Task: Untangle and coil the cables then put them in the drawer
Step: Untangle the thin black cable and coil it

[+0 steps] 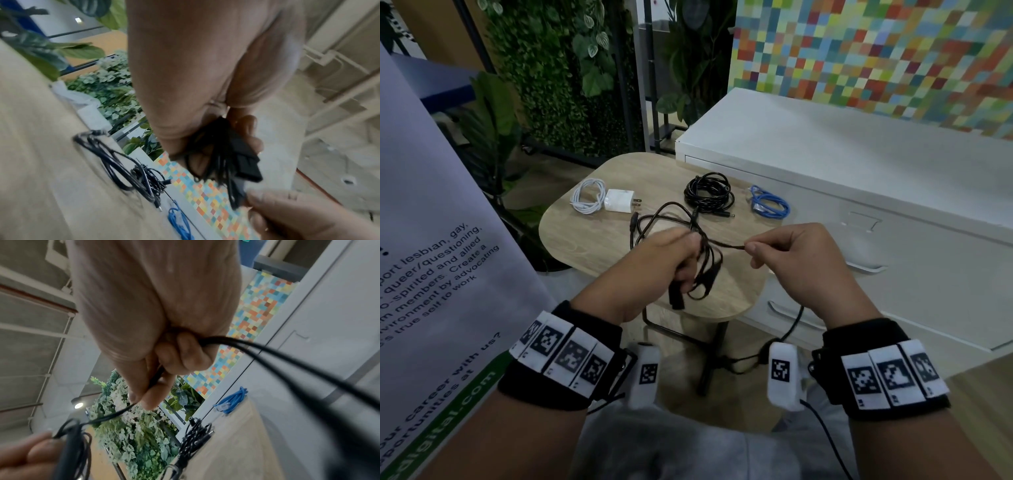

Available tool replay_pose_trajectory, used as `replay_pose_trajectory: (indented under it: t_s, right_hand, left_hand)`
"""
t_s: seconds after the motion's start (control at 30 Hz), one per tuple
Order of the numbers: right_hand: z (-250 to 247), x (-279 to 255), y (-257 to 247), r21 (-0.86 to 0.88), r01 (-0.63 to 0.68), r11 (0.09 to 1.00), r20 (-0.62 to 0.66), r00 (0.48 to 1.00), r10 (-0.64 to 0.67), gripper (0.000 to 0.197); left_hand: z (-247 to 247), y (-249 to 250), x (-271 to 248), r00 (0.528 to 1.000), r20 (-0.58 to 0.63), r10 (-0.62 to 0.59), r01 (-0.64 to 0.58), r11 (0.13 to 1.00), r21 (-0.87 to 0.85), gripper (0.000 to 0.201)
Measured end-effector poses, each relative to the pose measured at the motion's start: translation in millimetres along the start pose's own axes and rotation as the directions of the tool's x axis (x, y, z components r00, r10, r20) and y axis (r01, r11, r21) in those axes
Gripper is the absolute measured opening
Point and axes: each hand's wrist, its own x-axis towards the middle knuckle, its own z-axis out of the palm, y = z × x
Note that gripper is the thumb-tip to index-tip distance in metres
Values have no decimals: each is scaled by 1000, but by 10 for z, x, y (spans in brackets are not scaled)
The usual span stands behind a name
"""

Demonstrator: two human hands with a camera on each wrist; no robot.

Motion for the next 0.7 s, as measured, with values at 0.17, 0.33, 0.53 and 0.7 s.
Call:
replay_pose_trajectory:
  t_s: [0.17, 0.33, 0.53, 0.7]
  right_hand:
    - [155, 0, 10, -220, 78, 972, 47, 996, -69, 16]
    - [333, -60, -106, -458, 279, 844, 225, 955, -194, 20]
    - [342, -125, -180, -599, 402, 692, 372, 906, -204, 22]
    - [344, -144, -120, -600, 350, 720, 324, 928, -181, 17]
  left_hand:
    - [54, 136, 30, 976, -220, 0, -90, 912, -400, 19]
    - [172, 69, 75, 960, -247, 128, -145, 988, -50, 13]
    - [266, 23, 25, 960, -155, 234, -179, 936, 302, 12]
    - [191, 190, 16, 958, -285, 38, -112, 962, -250, 19]
